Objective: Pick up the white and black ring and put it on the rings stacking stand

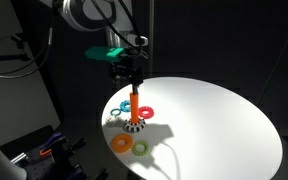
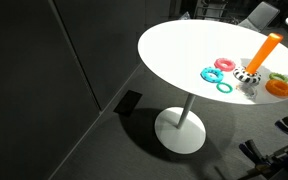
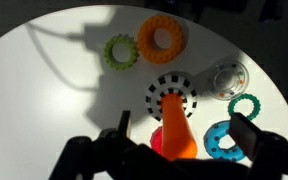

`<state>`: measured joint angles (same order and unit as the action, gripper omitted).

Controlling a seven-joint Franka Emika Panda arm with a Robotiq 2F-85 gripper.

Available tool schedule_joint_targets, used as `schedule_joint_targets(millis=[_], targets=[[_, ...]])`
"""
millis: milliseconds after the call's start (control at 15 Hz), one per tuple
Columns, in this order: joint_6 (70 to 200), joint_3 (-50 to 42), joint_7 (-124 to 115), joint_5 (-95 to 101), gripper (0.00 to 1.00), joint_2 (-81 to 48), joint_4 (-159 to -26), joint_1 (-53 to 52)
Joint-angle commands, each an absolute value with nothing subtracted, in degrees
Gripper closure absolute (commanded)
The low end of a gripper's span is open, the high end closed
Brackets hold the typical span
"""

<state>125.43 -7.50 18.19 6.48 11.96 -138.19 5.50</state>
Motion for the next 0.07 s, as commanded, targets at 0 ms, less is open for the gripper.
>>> schedule_joint_targets(millis=[0], targets=[[125.3,-7.6,18.2,6.5,0.0,11.9,-138.1,5.4]])
